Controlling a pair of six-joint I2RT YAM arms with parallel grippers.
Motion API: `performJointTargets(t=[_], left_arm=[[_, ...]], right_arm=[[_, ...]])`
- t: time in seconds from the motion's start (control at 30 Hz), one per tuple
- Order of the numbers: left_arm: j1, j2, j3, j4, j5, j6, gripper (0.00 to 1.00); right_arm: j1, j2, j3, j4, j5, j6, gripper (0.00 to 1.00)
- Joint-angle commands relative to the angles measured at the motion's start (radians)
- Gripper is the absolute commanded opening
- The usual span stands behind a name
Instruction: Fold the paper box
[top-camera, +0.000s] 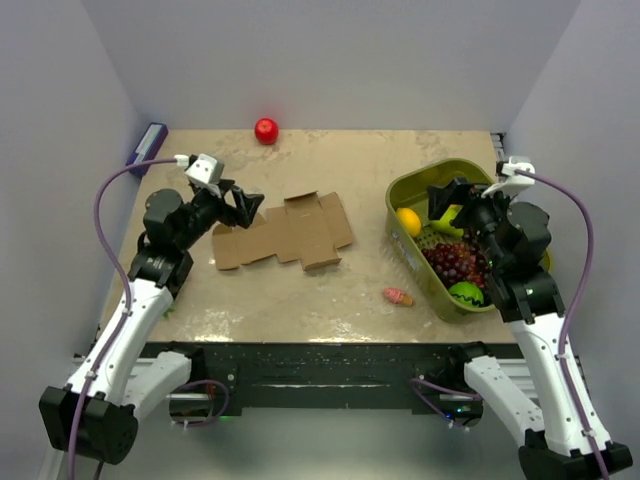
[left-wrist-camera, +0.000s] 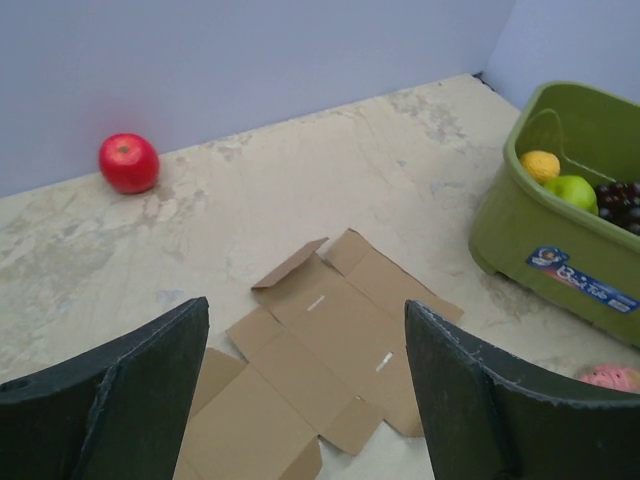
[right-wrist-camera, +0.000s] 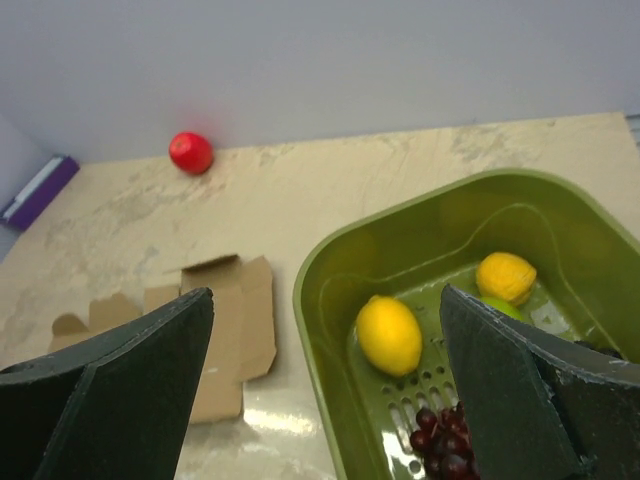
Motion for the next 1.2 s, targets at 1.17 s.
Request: performJointTargets(t=[1.17], left_arm=[[-0.416, 1.222, 0.877, -0.361, -0.721, 0.573, 0.71]], right_arm=[[0.001, -0.084, 0.088, -0.191, -0.292, -0.054, 0.99]])
